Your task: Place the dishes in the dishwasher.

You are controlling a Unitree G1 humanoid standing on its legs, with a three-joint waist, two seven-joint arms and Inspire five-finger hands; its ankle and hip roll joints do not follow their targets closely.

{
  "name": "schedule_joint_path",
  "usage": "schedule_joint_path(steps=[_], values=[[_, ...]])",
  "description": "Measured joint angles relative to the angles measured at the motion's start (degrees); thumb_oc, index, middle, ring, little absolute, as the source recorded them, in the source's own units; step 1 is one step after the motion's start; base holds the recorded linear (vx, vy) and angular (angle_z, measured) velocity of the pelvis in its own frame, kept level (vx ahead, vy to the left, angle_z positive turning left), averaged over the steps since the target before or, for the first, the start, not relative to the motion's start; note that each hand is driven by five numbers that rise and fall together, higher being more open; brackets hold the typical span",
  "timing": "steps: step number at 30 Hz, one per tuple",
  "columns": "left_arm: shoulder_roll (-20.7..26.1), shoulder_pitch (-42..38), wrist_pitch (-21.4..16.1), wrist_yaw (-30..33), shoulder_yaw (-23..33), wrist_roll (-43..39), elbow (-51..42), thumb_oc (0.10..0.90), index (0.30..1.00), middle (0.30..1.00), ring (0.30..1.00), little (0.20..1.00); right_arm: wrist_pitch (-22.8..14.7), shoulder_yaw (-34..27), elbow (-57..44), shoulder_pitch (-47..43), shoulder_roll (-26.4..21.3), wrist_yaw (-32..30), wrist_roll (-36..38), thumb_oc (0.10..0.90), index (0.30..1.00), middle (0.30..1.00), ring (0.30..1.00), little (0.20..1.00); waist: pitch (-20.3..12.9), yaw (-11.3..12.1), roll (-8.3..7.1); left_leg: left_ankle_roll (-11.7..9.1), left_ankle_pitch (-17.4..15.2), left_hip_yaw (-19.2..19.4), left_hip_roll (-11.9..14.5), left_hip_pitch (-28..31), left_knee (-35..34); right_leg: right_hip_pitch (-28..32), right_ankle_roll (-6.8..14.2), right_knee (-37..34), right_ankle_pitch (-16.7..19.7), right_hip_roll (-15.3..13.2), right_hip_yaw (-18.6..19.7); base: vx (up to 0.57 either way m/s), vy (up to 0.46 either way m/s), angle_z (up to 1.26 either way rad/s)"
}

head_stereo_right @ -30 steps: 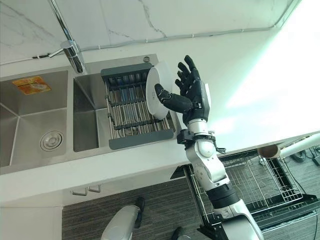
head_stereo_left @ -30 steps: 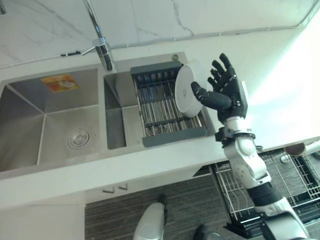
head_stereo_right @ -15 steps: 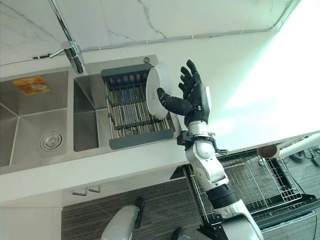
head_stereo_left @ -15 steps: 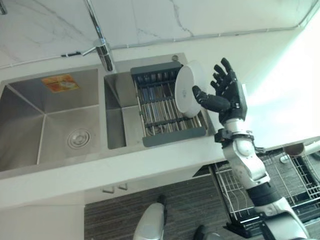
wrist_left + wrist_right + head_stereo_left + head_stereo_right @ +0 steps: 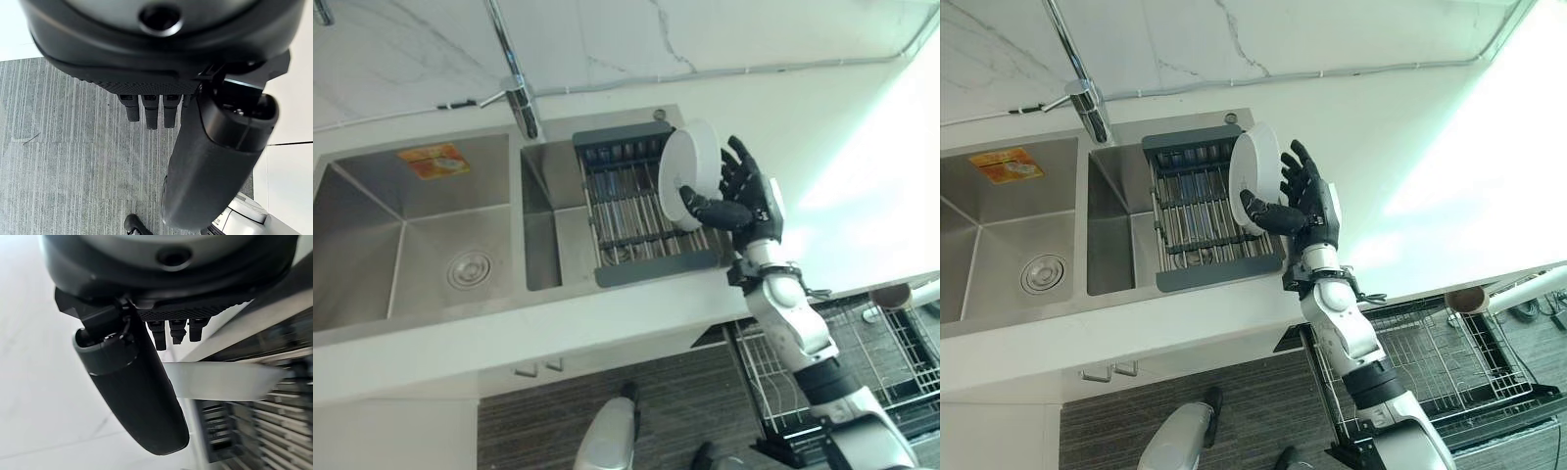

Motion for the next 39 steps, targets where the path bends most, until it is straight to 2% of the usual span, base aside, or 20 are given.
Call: schedule_joint_path(steps=[1,5,7,21,27,29,33,34,37,39], values=[[0.0,0.1,0.0,0.0,0.0,0.0,-0.2,0.800,0.900,0.900,0.900,0.900,0.2,0.0,0.1,-0.1,-0.2,0.0,0.0,0.400,0.300,0.300,0.300,0.300,0.0,0.0,-0.12,0.0,0.0,0.0,0.0,0.0,0.0,0.0,0.0,0.0,0.0,0.0,0.0,0.00,0.000,0.00],[0.5,0.0,0.0,0.0,0.0,0.0,-0.3,0.800,0.900,0.900,0.900,0.900,0.8,-0.3,0.1,-0.4,-0.3,-0.9,-0.1,0.400,0.300,0.300,0.300,0.300,0.1,0.0,-0.91,0.0,0.0,0.0,0.0,0.0,0.0,0.1,0.0,0.0,0.0,0.0,0.0,0.00,0.000,0.00],[1.4,0.0,-0.1,0.0,0.0,0.0,-0.3,0.800,0.900,0.900,0.900,0.900,1.3,1.3,0.0,-1.3,-0.2,-0.3,-0.3,0.400,0.300,0.300,0.300,0.300,0.1,0.0,-0.93,0.0,0.0,-0.2,0.0,0.0,0.0,0.2,0.0,-0.2,0.0,0.0,-0.3,-0.01,0.000,0.05],[1.5,0.1,0.0,0.1,0.1,0.1,-0.3,0.800,0.900,0.900,0.900,0.900,1.6,2.0,0.3,-1.3,-0.2,-1.0,-1.3,0.400,0.300,0.300,0.300,0.300,0.1,0.1,-1.01,0.0,0.0,-0.3,0.1,0.8,-0.1,1.2,-0.4,-0.5,-0.2,0.1,-0.6,-0.02,-0.014,0.00],[1.4,-0.2,-0.1,0.1,0.1,1.7,-0.5,0.800,0.900,0.900,0.900,0.900,-5.1,3.4,0.2,0.6,1.1,-0.5,0.6,0.400,0.300,0.300,0.300,0.300,0.1,-0.5,-0.92,-0.2,0.0,1.2,1.1,2.0,-0.4,1.1,-0.6,-0.5,0.0,0.4,0.7,-0.06,-0.041,-0.16],[1.2,-0.4,0.0,0.1,0.1,1.7,-0.4,0.800,0.900,0.900,0.900,0.900,-6.9,3.4,-0.5,1.1,2.4,-0.2,0.9,0.400,0.300,0.300,0.300,0.300,0.1,-0.7,-0.90,-0.2,0.0,3.5,2.1,3.5,-1.1,1.0,-0.8,-0.5,0.4,0.3,1.7,-0.05,-0.027,-0.50],[1.0,-0.7,0.9,0.2,0.1,2.2,-1.0,0.800,0.900,0.900,0.900,0.900,-10.4,3.1,-7.4,1.8,2.5,-0.4,0.9,0.400,0.300,0.300,0.300,0.300,-0.1,-4.9,-0.58,-0.9,-0.4,7.1,4.0,5.7,-1.5,0.9,-1.2,-0.7,1.4,0.2,2.1,-0.06,-0.054,-0.58],[1.0,-0.9,1.3,0.1,0.0,2.2,-0.6,0.800,0.900,0.900,0.900,0.900,-13.0,3.1,-10.7,3.1,2.0,-0.1,1.2,0.400,0.300,0.300,0.300,0.300,-1.0,-5.7,-0.50,-1.2,-0.7,9.0,4.9,6.2,-1.6,0.0,-0.9,-0.8,2.2,0.2,2.7,-0.03,-0.053,-0.89],[1.4,-1.6,1.7,0.6,-2.0,3.8,0.4,0.800,0.900,0.900,0.900,0.900,-18.3,-0.2,-15.2,5.5,1.7,0.1,3.4,0.400,0.300,0.300,0.300,0.300,-3.6,-10.4,-0.31,-1.6,-0.7,11.0,6.3,7.3,-2.1,-1.1,-0.9,-0.9,3.1,1.4,5.2,-0.02,-0.067,-0.62],[1.2,-1.4,2.2,1.1,-2.4,3.8,1.1,0.800,0.900,0.900,0.900,0.900,-20.0,-3.4,-16.7,7.2,0.7,-0.3,4.4,0.400,0.300,0.300,0.300,0.300,-4.9,-12.5,-0.05,-2.3,-1.0,11.9,7.2,8.0,-2.2,-1.9,-1.2,-0.8,3.3,2.4,7.0,0.00,-0.073,-0.55]])
